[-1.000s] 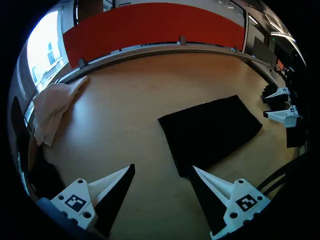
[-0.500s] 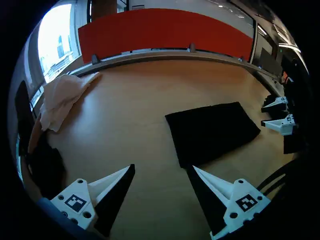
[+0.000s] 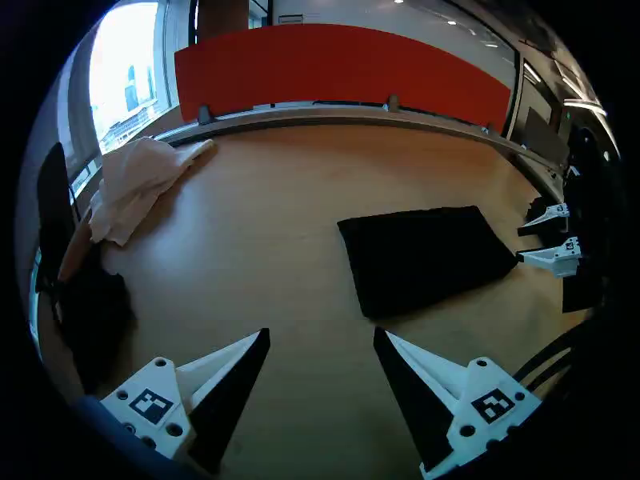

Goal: Fold towel

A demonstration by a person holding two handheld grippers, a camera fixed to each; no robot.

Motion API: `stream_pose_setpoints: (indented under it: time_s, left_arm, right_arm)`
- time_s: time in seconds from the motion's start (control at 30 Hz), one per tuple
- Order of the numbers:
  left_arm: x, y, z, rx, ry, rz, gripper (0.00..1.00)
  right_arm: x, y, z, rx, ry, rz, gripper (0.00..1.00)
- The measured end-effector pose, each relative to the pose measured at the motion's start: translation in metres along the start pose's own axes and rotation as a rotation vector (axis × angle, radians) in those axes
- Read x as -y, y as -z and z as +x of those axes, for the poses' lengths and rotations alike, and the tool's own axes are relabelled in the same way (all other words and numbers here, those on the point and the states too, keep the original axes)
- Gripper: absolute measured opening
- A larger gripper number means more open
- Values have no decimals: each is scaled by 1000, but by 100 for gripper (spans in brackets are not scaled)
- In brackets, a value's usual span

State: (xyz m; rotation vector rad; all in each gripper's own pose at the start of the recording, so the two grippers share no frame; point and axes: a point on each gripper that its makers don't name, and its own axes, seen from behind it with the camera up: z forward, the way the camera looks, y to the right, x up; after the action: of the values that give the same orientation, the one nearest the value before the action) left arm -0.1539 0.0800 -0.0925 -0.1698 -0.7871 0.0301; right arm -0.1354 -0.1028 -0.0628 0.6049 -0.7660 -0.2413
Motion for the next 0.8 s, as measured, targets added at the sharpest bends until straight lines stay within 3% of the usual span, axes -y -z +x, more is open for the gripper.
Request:
stream_pose_setpoints:
  time_s: [0.5,0.8]
  left_arm:
    - [0,6,-15,-24,21,7,96]
    - [0,8,-20,-25,11,6,96]
  right_arm:
    - [-1,-7,-14,39,41,30,67]
    - [-2,-7,-25,65,56,47,61]
